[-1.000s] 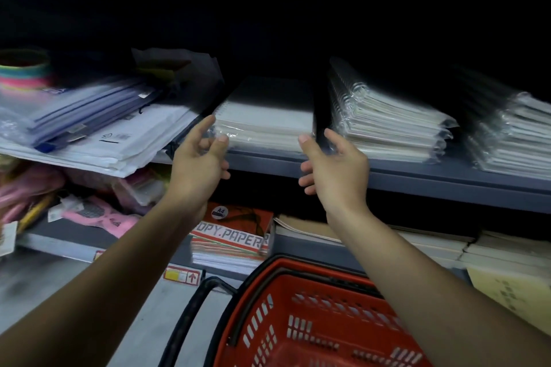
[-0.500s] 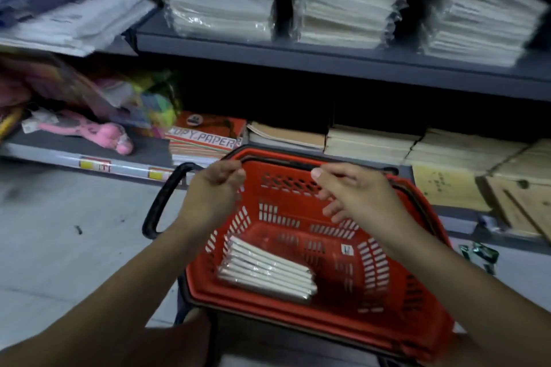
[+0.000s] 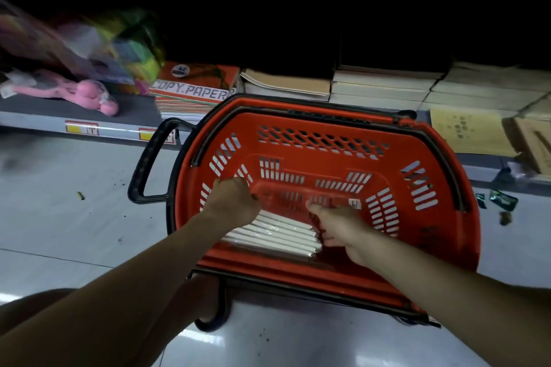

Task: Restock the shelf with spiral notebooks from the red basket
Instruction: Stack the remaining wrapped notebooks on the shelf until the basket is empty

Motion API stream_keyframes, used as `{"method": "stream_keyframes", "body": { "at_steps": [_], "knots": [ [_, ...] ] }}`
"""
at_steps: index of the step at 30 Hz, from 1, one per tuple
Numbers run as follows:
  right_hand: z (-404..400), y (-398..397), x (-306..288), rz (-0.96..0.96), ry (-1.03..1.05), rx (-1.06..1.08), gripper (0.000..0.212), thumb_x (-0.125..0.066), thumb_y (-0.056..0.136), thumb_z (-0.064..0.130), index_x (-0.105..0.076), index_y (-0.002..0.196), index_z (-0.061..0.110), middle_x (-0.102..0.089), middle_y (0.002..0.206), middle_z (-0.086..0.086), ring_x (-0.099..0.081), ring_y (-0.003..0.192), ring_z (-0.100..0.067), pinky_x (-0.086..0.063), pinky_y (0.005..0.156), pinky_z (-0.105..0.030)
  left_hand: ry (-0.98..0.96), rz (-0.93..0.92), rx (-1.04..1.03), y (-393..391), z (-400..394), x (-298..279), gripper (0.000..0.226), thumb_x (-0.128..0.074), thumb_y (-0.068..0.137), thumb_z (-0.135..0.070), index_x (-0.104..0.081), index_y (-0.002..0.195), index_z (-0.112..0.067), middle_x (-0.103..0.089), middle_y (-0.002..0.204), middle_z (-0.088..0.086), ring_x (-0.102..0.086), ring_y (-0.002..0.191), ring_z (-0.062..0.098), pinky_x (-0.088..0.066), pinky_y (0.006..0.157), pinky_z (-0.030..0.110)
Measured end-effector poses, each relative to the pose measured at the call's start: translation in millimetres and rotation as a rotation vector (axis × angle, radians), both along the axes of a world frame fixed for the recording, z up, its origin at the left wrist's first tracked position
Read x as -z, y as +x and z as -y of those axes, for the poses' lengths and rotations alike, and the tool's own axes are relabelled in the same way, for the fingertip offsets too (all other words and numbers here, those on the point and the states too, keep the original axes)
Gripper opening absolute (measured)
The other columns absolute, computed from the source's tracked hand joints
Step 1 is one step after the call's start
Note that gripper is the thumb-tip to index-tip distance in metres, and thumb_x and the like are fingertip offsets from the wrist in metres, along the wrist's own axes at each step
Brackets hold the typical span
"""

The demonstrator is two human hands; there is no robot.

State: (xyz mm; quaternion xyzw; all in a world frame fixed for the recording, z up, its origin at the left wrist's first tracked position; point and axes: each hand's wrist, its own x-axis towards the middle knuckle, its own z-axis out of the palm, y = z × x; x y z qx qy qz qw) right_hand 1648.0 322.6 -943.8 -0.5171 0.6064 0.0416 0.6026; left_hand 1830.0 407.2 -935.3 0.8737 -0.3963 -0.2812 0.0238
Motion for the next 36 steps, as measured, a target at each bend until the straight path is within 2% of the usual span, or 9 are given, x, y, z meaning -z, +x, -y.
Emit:
{"method": "stream_keyframes", "body": {
  "at_steps": [2,5,10,17,21,24,29,33,36],
  "knots": [
    [-4.5,-0.5,14.4,-0.029,-0.024,-0.04,0.041,-0.065,0.091,0.051,-0.068,0.104,0.012,-0.071,0.098,-0.005,-0.069,0.095,-0.026,-0.058,0.091,-0.041,0.047,0.036,0.016,6.2,-4.3,2.5,0.037,-0.044,0.092,-0.039,-0.066,0.093,-0.009,-0.07,0.096,0.013,-0.064,0.102,0.033,-0.049,0.096,0.036],
    [-8.8,3.2,19.2,-0.068,-0.069,-0.064,0.035,-0.065,0.091,0.052,-0.069,0.096,0.018,-0.069,0.099,0.0,-0.066,0.1,-0.023,-0.051,0.087,-0.031,0.043,-0.009,-0.023,17.3,-10.0,5.1,0.028,-0.049,0.095,-0.03,-0.067,0.093,-0.009,-0.062,0.078,0.002,-0.059,0.073,0.018,-0.046,0.063,0.023],
    [-16.0,10.2,22.7,-0.066,0.026,0.003,0.04,-0.068,0.091,0.042,-0.068,0.12,0.015,-0.07,0.12,-0.004,-0.064,0.113,-0.025,-0.051,0.103,-0.042,0.003,-0.017,0.023,19.7,-14.7,6.3,0.03,-0.047,0.098,-0.029,-0.069,0.099,-0.008,-0.064,0.081,0.003,-0.047,0.056,0.007,-0.046,0.064,0.025],
    [-17.0,4.3,13.5,0.0,0.049,0.094,0.006,-0.064,0.096,0.023,-0.065,0.092,0.018,-0.069,0.097,0.001,-0.06,0.081,-0.01,-0.054,0.078,-0.03,-0.045,-0.168,-0.085,7.3,-13.8,-14.3,0.033,-0.052,0.091,-0.032,-0.065,0.078,-0.005,-0.068,0.07,0.008,-0.055,0.059,0.016,-0.044,0.053,0.02],
    [-20.9,-2.7,6.4,0.04,0.071,0.214,0.003,-0.068,0.091,0.014,-0.068,0.094,0.016,-0.071,0.093,-0.002,-0.065,0.086,-0.017,-0.055,0.083,-0.033,-0.133,-0.116,-0.124,-7.2,-21.2,-21.1,0.024,-0.057,0.089,-0.019,-0.06,0.068,-0.008,-0.066,0.067,0.002,-0.062,0.063,0.016,-0.049,0.056,0.02],
    [-21.6,-11.4,-3.8,0.043,0.121,0.31,0.015,-0.068,0.09,0.005,-0.067,0.105,0.006,-0.071,0.101,-0.01,-0.066,0.091,-0.023,-0.054,0.082,-0.034,-0.262,-0.274,-0.348,-9.8,-30.9,-33.6,0.013,-0.065,0.088,-0.013,-0.071,0.08,-0.004,-0.07,0.075,0.003,-0.061,0.063,0.013,-0.046,0.05,0.013],
    [-20.8,-32.7,-55.6,0.269,0.219,0.468,0.022,-0.053,0.087,-0.023,-0.063,0.095,-0.004,-0.067,0.112,-0.02,-0.066,0.105,-0.032,-0.056,0.084,-0.037,-0.467,-0.881,-0.896,-15.4,-55.1,-70.9,0.008,-0.062,0.087,0.009,-0.062,0.094,0.004,-0.067,0.099,0.025,-0.068,0.093,0.03,-0.059,0.059,0.027],
    [-30.6,-57.0,-98.4,0.409,0.21,0.451,0.014,-0.054,0.088,-0.021,-0.061,0.099,-0.015,-0.063,0.118,-0.029,-0.064,0.109,-0.036,-0.057,0.082,-0.039,-0.543,-1.202,-0.927,-16.3,-81.2,-98.3,0.035,-0.073,0.074,0.007,-0.066,0.108,0.011,-0.067,0.123,0.027,-0.061,0.122,0.032,-0.062,0.074,0.028],
    [-45.5,-78.7,-123.8,0.484,0.094,0.392,0.024,-0.059,0.088,-0.015,-0.061,0.112,-0.02,-0.068,0.117,-0.031,-0.069,0.106,-0.032,-0.059,0.076,-0.032,-0.544,-1.414,-0.813,-25.7,-105.3,-122.2,0.027,-0.075,0.069,0.005,-0.069,0.095,0.007,-0.064,0.122,0.017,-0.059,0.115,0.023,-0.06,0.083,0.029]
  ]
}}
